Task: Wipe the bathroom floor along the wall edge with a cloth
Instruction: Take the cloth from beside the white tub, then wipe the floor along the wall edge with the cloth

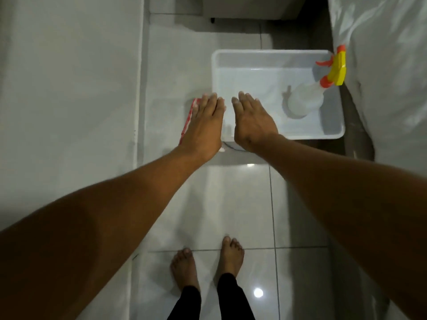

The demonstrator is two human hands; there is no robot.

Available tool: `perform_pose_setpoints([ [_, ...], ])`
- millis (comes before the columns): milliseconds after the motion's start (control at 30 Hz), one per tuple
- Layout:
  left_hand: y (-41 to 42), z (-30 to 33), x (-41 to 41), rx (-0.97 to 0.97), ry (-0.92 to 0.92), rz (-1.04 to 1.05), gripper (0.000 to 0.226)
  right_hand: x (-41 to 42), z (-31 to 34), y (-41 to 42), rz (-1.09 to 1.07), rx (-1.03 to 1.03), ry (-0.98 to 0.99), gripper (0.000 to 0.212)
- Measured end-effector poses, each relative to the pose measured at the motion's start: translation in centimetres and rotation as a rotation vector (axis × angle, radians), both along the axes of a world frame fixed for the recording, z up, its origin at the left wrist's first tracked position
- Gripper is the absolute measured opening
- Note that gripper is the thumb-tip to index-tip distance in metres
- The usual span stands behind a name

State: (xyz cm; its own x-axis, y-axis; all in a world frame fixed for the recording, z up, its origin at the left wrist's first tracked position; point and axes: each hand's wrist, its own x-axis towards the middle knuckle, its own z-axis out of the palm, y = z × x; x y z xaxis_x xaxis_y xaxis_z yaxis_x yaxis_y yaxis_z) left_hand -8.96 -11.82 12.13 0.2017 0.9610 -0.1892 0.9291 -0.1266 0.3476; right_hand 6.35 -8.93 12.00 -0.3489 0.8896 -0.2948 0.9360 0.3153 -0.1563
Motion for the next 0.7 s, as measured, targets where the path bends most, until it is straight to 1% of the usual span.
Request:
perform_pose_setpoints([
  [100, -4.7, -0.9, -3.4, -0.014, 0.0, 0.046, 0.098, -3.6, -0.3, -3.4, 0.08, -0.028, 0.013, 0.07],
  [200, -9.5, -4.9, -6.7, -0.06, 0.035, 0.099, 0.095, -7.4, -3.4, -7.1, 0.145, -0.063, 0.032, 0.068],
  [333, -15.0, -12.8, -10.1, -0.146, 0.165, 0.104, 0.099, -11.0, -10.6, -11.1, 0.178, -0.151, -0.01, 0.071],
  [400, -17.8, -17.3, -11.4, -0.202, 0.183, 0.082, 0.101, -12.3, -15.1, -12.8, 0.175, -0.205, -0.017, 0.072],
  [467, -20.5, -20.9, -12.4, -0.202, 0.21, 0.069, 0.102, -13.0, -19.1, -14.0, 0.162, -0.241, -0.025, 0.073],
  [567, -24.1, -26.0, -13.7, -0.138, 0.236, 0.052, 0.078, -13.6, -25.4, -15.4, 0.197, -0.264, -0.025, 0.07],
  [700, -27.3, -31.7, -15.1, -0.11, 0.282, 0.082, 0.072, -13.3, -31.5, -16.5, 0.203, -0.303, -0.013, 0.067],
])
